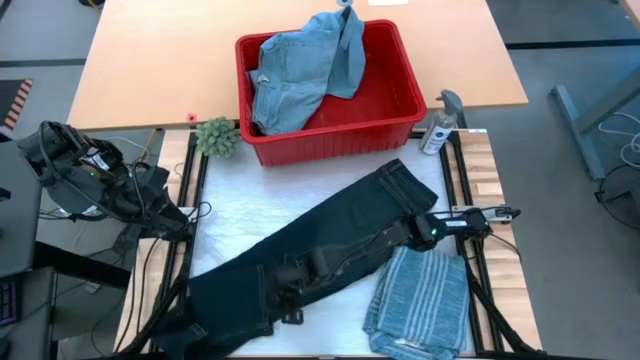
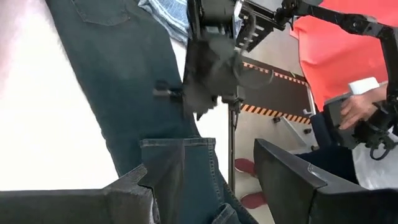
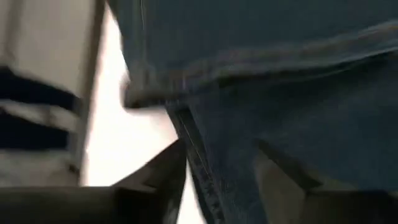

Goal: Fold Laundry from Bin
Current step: Fold the blue denim pants

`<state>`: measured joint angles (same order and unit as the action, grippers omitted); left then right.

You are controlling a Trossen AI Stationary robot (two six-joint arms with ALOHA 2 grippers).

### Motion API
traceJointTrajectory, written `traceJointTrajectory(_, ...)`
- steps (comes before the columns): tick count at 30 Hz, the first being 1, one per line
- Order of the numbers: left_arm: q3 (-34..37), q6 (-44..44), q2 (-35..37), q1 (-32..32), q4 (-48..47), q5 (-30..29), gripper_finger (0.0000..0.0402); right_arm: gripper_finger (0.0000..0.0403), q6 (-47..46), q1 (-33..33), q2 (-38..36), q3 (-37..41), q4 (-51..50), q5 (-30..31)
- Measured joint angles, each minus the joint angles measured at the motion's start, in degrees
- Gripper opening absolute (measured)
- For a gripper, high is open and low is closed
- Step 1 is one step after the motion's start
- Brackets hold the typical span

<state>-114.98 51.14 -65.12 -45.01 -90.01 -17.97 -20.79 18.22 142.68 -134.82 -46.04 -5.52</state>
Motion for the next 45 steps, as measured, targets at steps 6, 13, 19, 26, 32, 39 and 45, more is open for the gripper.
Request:
traceJointTrajectory(6,-0.13,-12.15,-6.05,-0.51,-0.09,10.53,0.018,0.0246,-6.76,-3.12,-4.74,-0.26,1.27,-6.43)
traceJointTrajectory(13,0.02,-22.79,-18.0,-3.36,0.0,17.57,0.018,0.0234,-10.56,-1.88,-13.1,-0.01,-0.11,-15.35)
traceJointTrajectory(19,0.02,-12.23,-19.74,-8.53,-0.05,6.16,0.018,0.0219,-13.0,5.73,-23.74,-0.13,-4.78,-5.42)
traceJointTrajectory(26,13.43,9.89,-19.64,-13.53,0.5,1.66,0.018,0.0204,-16.01,15.73,-33.56,-0.22,-14.12,20.43)
traceJointTrajectory(32,31.52,17.64,-19.66,-12.81,10.9,0.14,0.018,0.0191,-23.19,20.78,-35.18,-0.11,-24.81,35.75)
traceJointTrajectory(39,46.87,7.67,-19.66,-7.6,36.33,-2.48,0.018,0.0181,-23.35,20.99,-34.61,0.31,-28.75,36.72)
traceJointTrajectory(45,50.62,-0.69,-19.66,-1.43,39.21,-7.97,0.018,0.0178,-20.35,20.7,-34.65,0.37,-30.06,34.97)
